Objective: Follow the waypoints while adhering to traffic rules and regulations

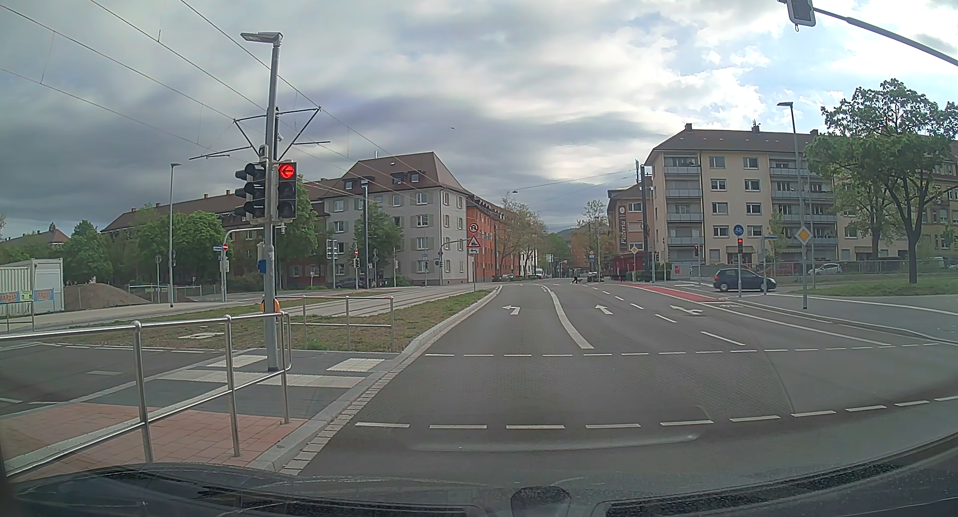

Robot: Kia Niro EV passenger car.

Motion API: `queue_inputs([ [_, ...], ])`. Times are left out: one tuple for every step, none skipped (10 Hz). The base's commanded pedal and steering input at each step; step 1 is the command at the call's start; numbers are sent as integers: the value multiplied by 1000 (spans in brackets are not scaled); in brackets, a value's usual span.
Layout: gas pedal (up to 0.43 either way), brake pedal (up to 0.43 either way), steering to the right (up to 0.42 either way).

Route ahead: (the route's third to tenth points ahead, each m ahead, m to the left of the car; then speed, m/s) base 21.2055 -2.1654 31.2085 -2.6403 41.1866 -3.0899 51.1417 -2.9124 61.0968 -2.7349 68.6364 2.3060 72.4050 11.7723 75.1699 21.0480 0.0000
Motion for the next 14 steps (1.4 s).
queue_inputs([
  [0,238,12],
  [0,238,12],
  [0,232,12],
  [0,238,12],
  [0,238,12],
  [0,232,12],
  [0,238,12],
  [0,238,12],
  [0,238,12],
  [0,238,12],
  [0,238,12],
  [0,238,12],
  [0,238,12],
  [0,238,12],
])
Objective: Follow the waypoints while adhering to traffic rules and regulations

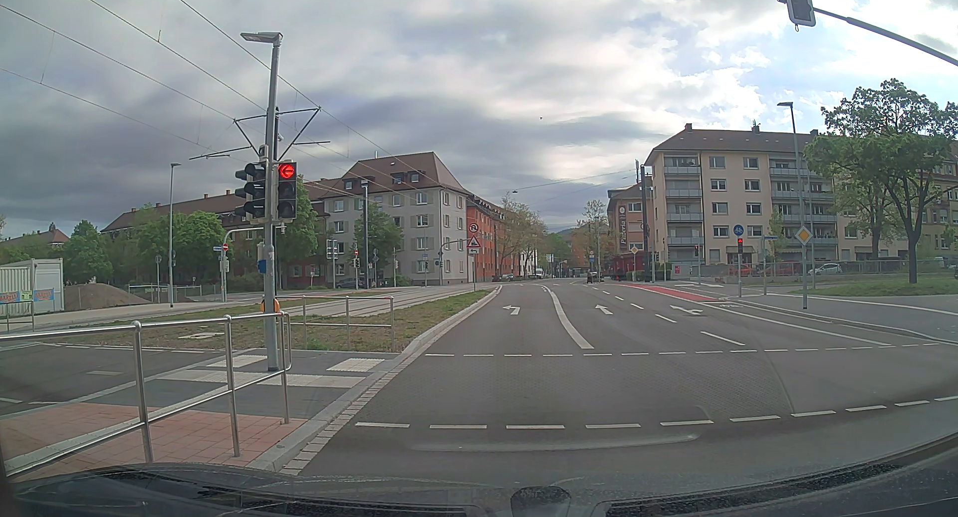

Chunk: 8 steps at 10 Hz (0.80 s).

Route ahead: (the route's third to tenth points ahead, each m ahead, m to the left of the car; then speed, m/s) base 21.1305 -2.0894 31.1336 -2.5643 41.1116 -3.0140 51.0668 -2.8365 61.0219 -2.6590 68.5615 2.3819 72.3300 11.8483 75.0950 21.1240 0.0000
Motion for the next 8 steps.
queue_inputs([
  [0,238,12],
  [0,238,12],
  [0,238,12],
  [0,238,12],
  [0,238,12],
  [0,238,12],
  [0,238,12],
  [0,238,12],
])
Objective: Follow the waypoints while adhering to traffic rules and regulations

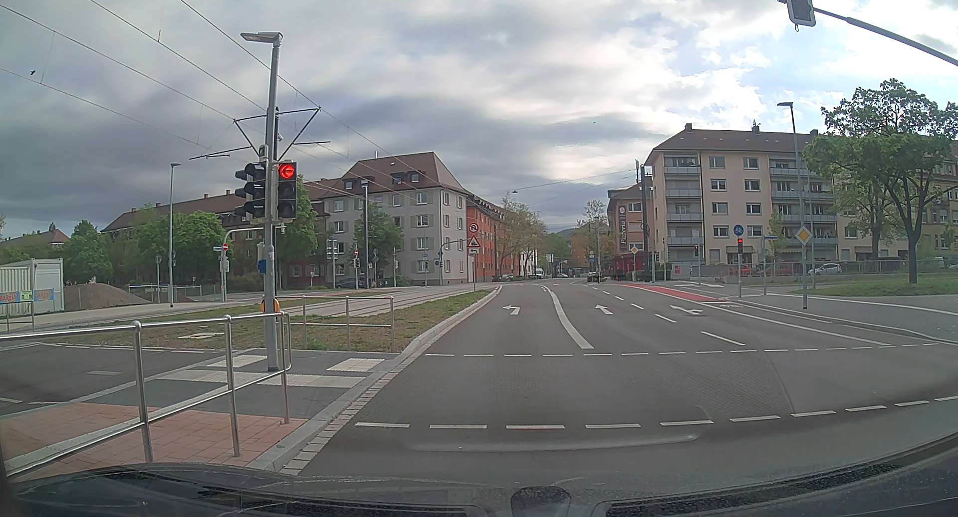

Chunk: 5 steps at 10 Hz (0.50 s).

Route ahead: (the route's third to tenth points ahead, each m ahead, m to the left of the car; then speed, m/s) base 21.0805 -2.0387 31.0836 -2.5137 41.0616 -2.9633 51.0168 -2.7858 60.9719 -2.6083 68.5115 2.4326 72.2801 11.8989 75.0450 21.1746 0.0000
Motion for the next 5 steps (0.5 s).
queue_inputs([
  [0,238,12],
  [0,238,12],
  [0,238,12],
  [0,238,12],
  [0,238,12],
])
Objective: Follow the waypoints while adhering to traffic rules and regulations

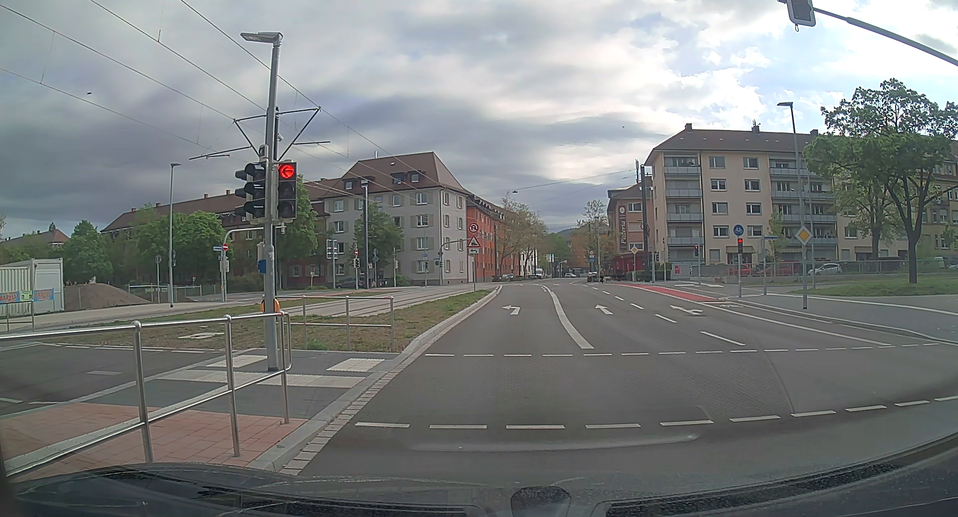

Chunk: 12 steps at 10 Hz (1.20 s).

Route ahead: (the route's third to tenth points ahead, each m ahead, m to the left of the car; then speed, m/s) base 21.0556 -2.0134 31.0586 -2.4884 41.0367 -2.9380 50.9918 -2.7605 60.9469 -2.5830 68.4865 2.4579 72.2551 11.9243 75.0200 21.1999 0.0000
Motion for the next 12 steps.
queue_inputs([
  [0,238,12],
  [0,238,12],
  [0,238,12],
  [0,244,12],
  [0,238,12],
  [0,238,12],
  [0,238,12],
  [0,244,12],
  [0,244,12],
  [0,238,12],
  [0,244,12],
  [0,244,12],
])
